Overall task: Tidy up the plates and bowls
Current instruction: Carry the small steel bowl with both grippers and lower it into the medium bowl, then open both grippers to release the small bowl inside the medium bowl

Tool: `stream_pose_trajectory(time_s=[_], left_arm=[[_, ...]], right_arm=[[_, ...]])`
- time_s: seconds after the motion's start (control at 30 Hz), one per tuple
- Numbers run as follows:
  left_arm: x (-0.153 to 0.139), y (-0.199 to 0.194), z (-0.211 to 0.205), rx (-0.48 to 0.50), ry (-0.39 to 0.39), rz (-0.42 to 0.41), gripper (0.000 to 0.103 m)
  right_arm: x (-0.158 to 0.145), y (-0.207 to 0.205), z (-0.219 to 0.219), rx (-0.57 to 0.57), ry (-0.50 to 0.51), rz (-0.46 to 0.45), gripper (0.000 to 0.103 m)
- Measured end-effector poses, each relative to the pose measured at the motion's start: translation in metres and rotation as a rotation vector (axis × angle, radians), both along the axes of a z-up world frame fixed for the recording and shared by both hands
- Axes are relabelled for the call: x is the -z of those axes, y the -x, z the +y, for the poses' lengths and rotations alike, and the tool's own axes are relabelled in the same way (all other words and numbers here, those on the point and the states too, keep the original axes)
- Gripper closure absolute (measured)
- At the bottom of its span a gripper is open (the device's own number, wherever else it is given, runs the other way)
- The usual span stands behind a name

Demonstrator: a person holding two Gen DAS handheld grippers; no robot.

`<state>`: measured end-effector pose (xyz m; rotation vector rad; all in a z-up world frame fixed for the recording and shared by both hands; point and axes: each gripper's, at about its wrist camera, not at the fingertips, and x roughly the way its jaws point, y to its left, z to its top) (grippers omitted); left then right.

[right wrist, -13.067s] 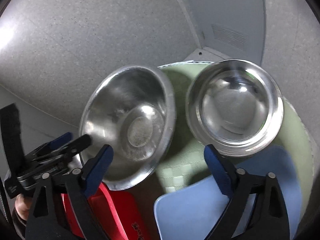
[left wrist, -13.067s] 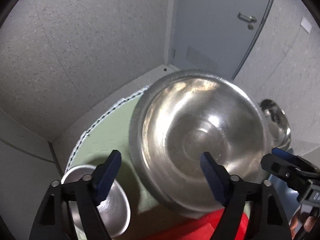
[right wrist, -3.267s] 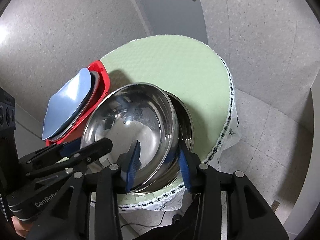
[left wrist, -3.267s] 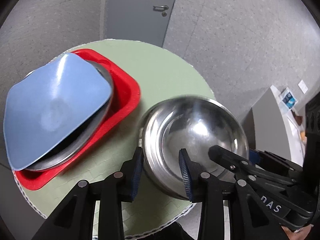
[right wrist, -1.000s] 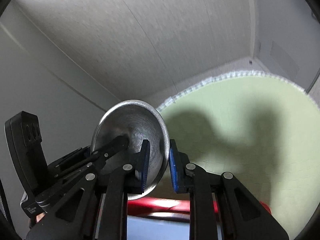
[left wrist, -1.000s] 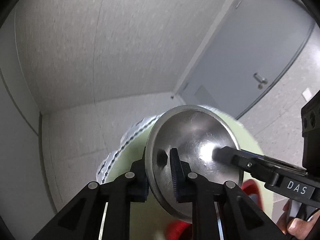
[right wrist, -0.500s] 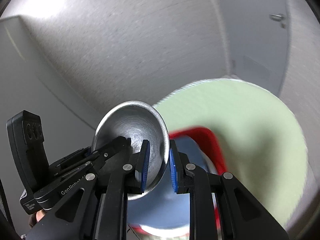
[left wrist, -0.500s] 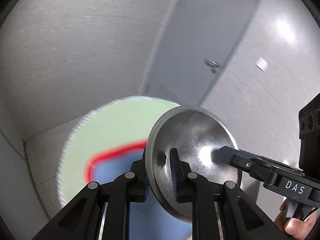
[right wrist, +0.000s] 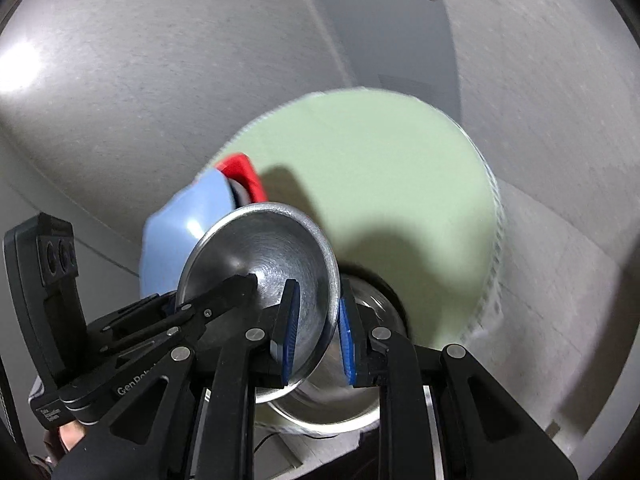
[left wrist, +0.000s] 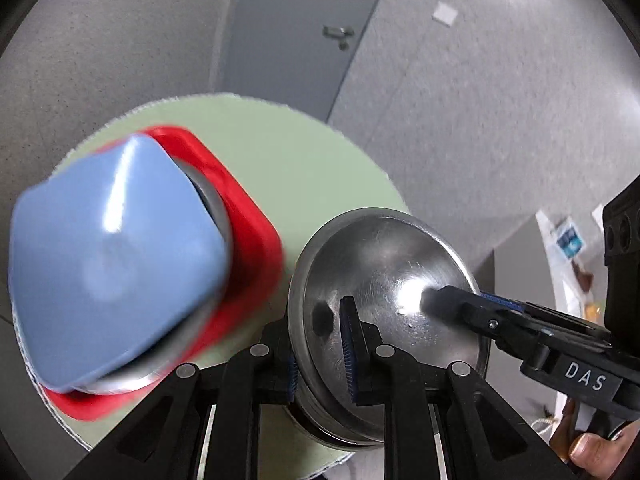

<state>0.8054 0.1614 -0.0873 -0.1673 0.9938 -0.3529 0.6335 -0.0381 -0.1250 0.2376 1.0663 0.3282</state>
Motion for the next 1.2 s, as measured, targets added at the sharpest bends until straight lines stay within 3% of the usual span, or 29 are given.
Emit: stream_pose_trajectory(time_s=[0.1,0.33,0.57,0.87,1.07,1.17,1.2], left_arm=[[-0.001,-0.013,-0.003,0.006,-0.027,0.008,0.089],[0.014,-0.020,-0.022,-0.003,-0.047,0.029,0.089],[0.032,0.006,-0.031,-0.021,-0.042,0.009,0.086],[0.037,0.032,-0.028,-0.024,-0.047,-0.014,0.080],[0.025,0.041,-0.030,-0.017,-0.084,-0.031,0.072],[0.020,0.047,-0.023,-0.038,-0.079,-0.044,0.061],[0.020,0.051,-0.021,-0.042,-0.076,-0.053,0.057]], right_arm=[[0.017,0.007,-0.019,0.015,-0.003,0.030,0.085],[0.042,-0.001,-0.012,-0.003,0.064,0.022,0.084],[0.043,0.005,-0.004,-0.027,0.127,-0.052,0.082],[0.048,0.013,-0.003,-0.020,0.103,-0.057,0.074],[0.038,0.016,-0.002,-0.006,0.108,-0.055,0.063],[0.036,0.018,-0.003,0.002,0.113,-0.061,0.060],[0.035,0.019,-0.004,0.010,0.118,-0.066,0.054]])
